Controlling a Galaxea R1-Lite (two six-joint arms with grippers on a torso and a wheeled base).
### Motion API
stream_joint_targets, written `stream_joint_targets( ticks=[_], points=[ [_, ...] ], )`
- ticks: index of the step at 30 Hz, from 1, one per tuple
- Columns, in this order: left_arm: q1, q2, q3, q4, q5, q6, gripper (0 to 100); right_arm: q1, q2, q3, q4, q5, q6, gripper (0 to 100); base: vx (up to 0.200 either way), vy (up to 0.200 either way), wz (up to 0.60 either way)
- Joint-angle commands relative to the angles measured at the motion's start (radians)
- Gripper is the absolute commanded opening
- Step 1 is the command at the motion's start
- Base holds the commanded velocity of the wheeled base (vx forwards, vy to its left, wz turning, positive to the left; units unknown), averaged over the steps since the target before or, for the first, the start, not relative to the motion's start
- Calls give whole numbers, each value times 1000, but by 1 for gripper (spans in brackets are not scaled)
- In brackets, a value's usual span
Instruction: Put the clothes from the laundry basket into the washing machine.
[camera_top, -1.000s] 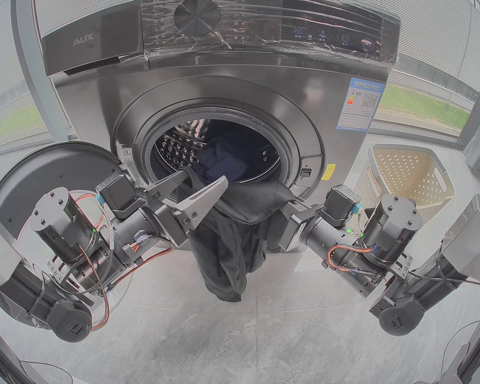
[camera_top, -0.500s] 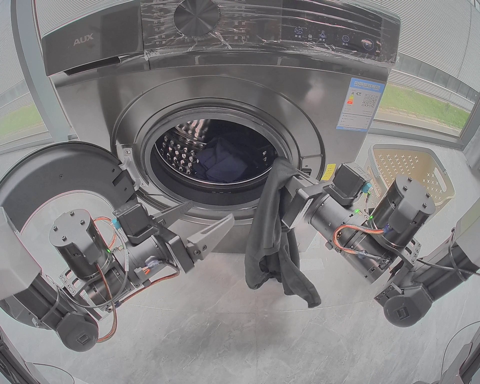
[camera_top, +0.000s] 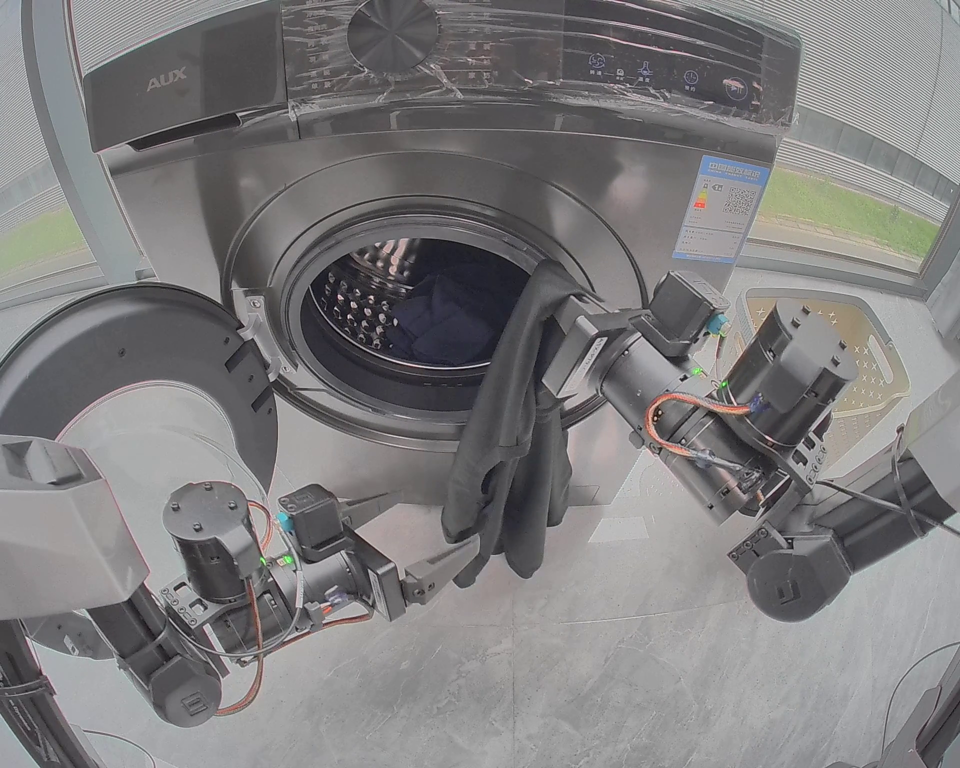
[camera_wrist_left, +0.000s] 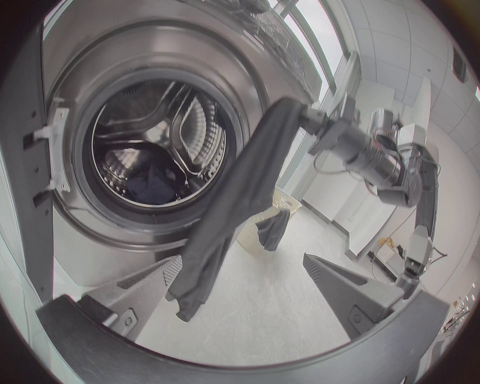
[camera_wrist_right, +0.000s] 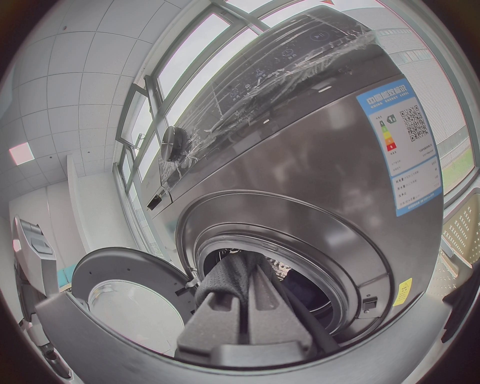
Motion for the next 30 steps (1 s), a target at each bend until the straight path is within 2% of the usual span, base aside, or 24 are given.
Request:
stream_joint_targets(
  ticks=[1, 7, 9, 11, 22, 30],
  points=[
    [9, 98, 7, -5, -2, 24, 100, 8, 6, -19, 2, -1, -2, 0, 0, 0, 0],
    [24, 183, -34, -4, -8, 30, 100, 5, 2, -30, 2, -1, -2, 0, 0, 0, 0],
    [26, 229, -74, -4, -8, 53, 100, 6, -1, -30, 2, -1, -2, 0, 0, 0, 0],
    [31, 264, -103, -4, -2, 63, 100, 6, -4, -30, 2, -1, -2, 0, 0, 0, 0],
    [73, 414, -286, -4, -2, 60, 100, 11, -20, -24, 2, -1, -2, 0, 0, 0, 0],
    [66, 499, -399, -2, -11, 48, 100, 18, -18, -22, 1, -1, -2, 0, 0, 0, 0]
  ],
)
